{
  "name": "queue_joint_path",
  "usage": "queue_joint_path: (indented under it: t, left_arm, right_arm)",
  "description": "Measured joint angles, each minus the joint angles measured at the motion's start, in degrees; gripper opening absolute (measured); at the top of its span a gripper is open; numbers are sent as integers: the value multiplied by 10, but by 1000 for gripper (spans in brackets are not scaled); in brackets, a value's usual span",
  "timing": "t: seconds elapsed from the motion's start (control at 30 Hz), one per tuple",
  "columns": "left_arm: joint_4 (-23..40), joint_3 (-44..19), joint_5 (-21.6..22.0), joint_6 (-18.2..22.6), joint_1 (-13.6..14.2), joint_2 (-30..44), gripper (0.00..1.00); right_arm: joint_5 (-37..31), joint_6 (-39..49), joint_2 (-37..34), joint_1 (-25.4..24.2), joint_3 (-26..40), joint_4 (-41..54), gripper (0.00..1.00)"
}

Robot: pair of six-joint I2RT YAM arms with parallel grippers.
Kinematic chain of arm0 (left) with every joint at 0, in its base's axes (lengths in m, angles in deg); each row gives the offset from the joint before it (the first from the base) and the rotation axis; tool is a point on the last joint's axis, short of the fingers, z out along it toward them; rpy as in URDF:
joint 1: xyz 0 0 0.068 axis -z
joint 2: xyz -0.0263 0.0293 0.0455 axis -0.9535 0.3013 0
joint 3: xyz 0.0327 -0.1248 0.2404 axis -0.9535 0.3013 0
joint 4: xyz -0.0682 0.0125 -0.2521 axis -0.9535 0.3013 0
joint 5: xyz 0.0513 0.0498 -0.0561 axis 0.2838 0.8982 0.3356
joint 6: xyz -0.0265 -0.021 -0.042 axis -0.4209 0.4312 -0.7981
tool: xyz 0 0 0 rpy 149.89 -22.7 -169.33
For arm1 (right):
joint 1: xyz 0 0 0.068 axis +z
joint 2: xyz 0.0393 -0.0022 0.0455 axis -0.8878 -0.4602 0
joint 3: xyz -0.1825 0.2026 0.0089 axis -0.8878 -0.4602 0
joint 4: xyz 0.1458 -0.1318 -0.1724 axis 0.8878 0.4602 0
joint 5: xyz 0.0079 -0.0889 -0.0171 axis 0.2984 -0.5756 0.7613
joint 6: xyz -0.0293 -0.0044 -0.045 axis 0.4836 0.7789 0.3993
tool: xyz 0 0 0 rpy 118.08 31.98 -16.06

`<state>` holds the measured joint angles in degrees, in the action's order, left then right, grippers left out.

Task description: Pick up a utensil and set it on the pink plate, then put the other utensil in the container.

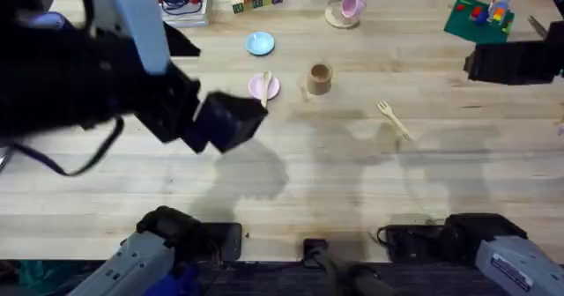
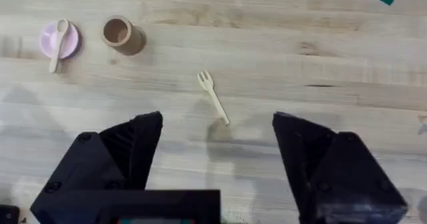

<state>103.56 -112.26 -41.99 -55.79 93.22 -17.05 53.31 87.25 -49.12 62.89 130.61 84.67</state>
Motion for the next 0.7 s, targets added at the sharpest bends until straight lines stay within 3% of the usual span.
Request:
queue_joint_path:
  t: [0.2,0.4,0.7]
  left_arm:
    - [-44,104,-25,22,0,-67,995]
    - [-116,184,-70,28,0,-72,995]
    - [-166,205,-101,30,0,-72,995]
  right_arm:
    - [0,0,0,0,0,14,995]
    - [0,37,0,0,0,60,995]
    - [0,116,1,0,-32,96,989]
